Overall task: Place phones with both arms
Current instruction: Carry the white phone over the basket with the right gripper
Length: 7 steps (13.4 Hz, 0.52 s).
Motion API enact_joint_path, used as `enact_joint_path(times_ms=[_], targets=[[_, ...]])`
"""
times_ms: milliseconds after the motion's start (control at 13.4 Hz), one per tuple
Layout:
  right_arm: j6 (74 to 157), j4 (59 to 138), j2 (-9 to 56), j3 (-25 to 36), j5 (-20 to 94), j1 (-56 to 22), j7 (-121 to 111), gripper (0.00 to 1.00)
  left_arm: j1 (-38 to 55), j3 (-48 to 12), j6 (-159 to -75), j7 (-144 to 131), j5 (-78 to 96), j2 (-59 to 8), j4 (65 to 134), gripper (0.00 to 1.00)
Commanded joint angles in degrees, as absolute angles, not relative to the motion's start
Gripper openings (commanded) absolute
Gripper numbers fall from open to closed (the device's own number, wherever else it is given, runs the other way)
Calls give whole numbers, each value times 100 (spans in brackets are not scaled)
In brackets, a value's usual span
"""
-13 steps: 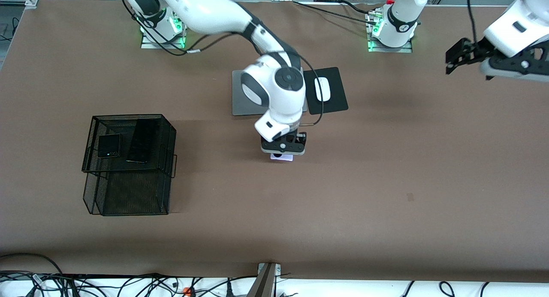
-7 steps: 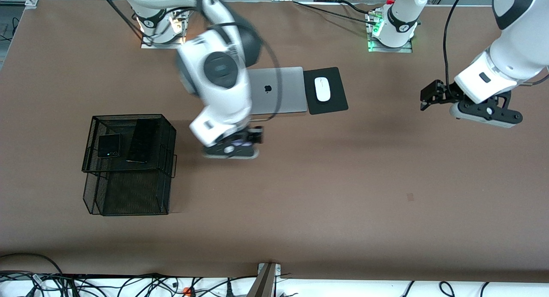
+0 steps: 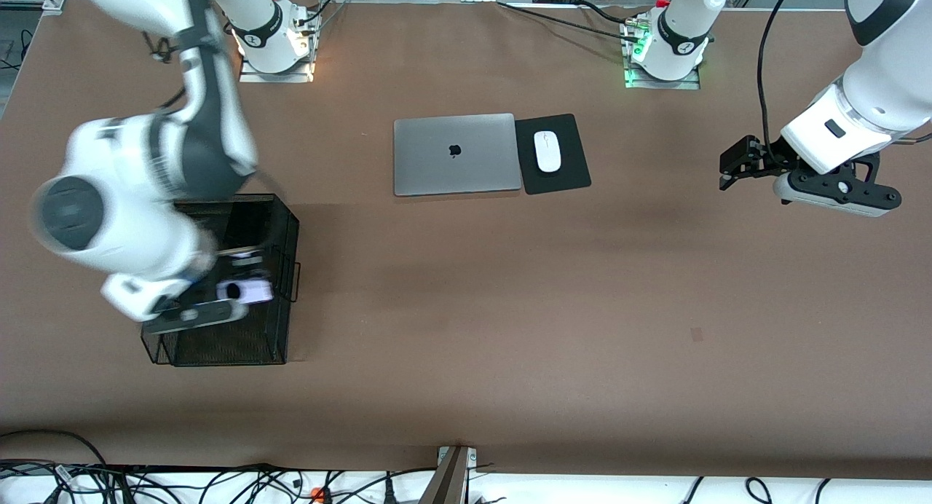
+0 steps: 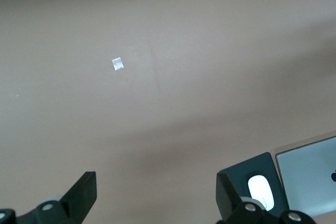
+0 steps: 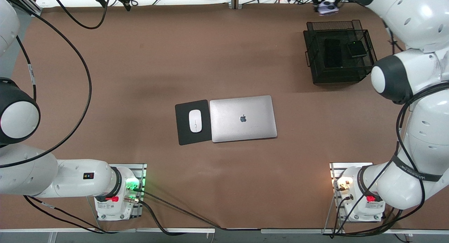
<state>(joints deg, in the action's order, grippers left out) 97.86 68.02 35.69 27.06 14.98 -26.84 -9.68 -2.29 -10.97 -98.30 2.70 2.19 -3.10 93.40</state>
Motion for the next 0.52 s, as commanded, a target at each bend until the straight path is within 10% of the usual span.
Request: enact_joint_path(times_ms=[0,448], targets=[[10009,6812,3716,2751,1670,-2357,-1424,0,-263,-1099,-9712,387,272,-229,9168,100],[11503,6653,4639,2725,1757,-2162,-1187,0,-211,-1125,-9440,334,-44,-229,9079,100]])
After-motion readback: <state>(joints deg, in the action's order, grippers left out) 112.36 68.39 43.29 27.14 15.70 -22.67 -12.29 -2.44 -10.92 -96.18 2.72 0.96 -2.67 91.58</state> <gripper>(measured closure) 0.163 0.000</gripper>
